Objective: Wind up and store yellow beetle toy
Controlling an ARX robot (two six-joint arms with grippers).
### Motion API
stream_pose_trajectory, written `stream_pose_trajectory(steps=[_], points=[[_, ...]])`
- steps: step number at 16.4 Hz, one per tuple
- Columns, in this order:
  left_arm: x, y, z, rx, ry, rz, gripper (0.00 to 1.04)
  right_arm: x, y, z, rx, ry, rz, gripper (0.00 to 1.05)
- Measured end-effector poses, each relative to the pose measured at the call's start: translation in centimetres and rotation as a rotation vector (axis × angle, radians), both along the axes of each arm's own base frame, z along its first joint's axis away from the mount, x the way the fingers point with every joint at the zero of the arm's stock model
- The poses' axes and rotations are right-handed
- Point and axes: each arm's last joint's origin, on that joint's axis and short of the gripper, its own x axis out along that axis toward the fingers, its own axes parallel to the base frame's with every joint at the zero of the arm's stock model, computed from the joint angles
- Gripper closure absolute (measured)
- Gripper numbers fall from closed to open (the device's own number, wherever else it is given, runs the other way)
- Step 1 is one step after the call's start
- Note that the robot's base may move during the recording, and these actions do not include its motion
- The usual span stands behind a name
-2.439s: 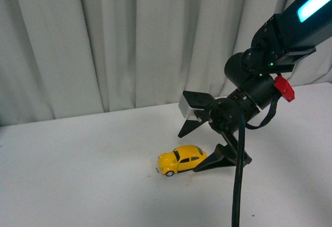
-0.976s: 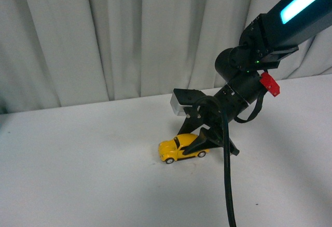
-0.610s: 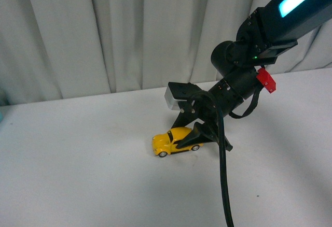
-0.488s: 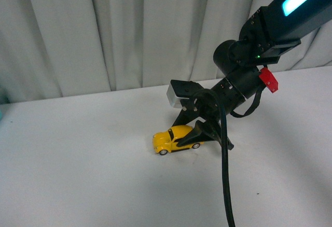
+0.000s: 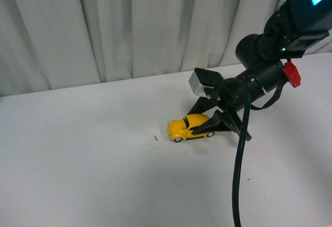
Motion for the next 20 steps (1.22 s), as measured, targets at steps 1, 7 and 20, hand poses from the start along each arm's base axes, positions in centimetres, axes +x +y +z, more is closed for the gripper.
stream_pose_trajectory(steps=[1,7,20], points=[[0.0,0.0,0.0,0.0,0.0,0.0,0.07,-0.4,-0.8,-0.1,0.003,-0.006,-0.018,0.65],[0.0,0.0,0.0,0.0,0.0,0.0,0.07,-3.4,-4.8,-0.8,0.026,-0.02,-0.118,0.65],[0.0,0.0,0.0,0.0,0.0,0.0,0.07,-7.5,-8.6,-1.8,0.03,0.045,-0.225,0.22]])
